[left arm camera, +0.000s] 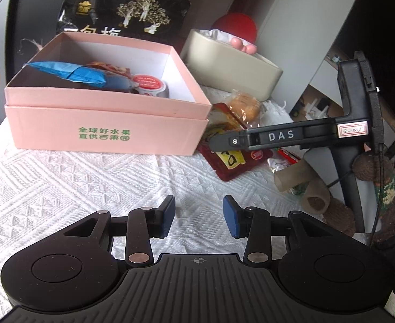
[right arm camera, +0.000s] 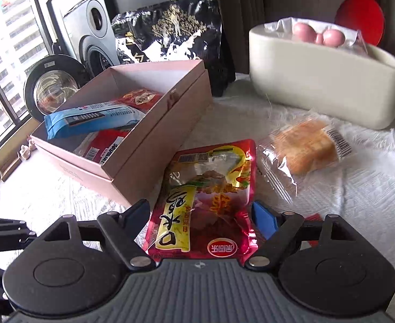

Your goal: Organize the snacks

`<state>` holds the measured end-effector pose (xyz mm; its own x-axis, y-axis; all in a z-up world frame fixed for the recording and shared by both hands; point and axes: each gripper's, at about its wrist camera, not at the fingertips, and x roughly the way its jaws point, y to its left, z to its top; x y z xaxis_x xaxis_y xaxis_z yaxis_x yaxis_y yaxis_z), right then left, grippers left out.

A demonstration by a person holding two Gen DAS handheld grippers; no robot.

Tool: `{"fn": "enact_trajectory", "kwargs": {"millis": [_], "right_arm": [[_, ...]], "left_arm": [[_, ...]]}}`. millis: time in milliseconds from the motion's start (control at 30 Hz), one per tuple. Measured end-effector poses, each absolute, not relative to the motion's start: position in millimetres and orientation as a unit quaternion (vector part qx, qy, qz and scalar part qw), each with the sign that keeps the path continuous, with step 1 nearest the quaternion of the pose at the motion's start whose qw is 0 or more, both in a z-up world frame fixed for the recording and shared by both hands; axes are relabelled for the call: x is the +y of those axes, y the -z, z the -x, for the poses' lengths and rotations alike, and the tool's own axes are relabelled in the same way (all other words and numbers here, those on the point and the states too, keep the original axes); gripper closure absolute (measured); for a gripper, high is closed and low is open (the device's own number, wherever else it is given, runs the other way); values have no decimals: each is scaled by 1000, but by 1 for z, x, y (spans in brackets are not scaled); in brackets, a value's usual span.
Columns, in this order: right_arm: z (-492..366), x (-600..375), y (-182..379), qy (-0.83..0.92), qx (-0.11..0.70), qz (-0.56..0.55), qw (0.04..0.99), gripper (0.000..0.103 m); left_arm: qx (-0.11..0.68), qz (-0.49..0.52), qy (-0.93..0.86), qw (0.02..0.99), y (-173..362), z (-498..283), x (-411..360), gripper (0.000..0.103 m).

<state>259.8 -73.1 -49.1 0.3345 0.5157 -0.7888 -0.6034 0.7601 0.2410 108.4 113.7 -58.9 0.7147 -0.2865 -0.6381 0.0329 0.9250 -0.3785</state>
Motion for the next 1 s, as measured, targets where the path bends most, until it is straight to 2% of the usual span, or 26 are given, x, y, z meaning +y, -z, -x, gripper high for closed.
{"fn": "enact_trajectory", "kwargs": {"millis": [100, 200, 300, 333, 367, 433, 533, 733, 900, 933, 967, 1000], "right_arm": [[-244, -62, 52, -338, 445, 97, 824, 18], [-222, -62, 45, -330, 427, 134, 831, 31], [-205, -78, 31, -325, 425, 129, 835, 50], [-200, -87, 26, -323, 430, 122, 834, 63], [-195, -94, 22, -327, 436, 110, 831, 70], [-185, -108, 18, -336, 446, 85, 825, 76], [-174, -120, 17, -346, 461, 43, 816, 80], [-156, -149, 19, -363, 486, -50, 793, 83], [-129, -167, 18, -336, 466, 7, 819, 79], [-124, -172, 17, -332, 459, 15, 824, 67], [-120, -177, 15, -324, 448, 20, 833, 50], [-116, -182, 13, -313, 437, 25, 843, 41]], "left_arm": [[366, 185, 78, 909, 61, -105, 124, 59], [363, 196, 73, 908, 63, -102, 132, 59], [360, 200, 74, 908, 63, -99, 136, 59], [359, 202, 75, 908, 63, -97, 137, 59], [359, 203, 75, 908, 63, -96, 137, 59], [359, 205, 74, 907, 63, -94, 138, 59], [358, 207, 74, 908, 61, -93, 138, 59], [356, 179, 111, 911, 48, -96, 117, 59], [367, 139, 157, 906, 43, -109, 79, 59], [367, 131, 167, 906, 41, -111, 69, 59], [367, 122, 176, 905, 40, -113, 60, 59], [366, 111, 185, 906, 38, -115, 49, 59]]}}
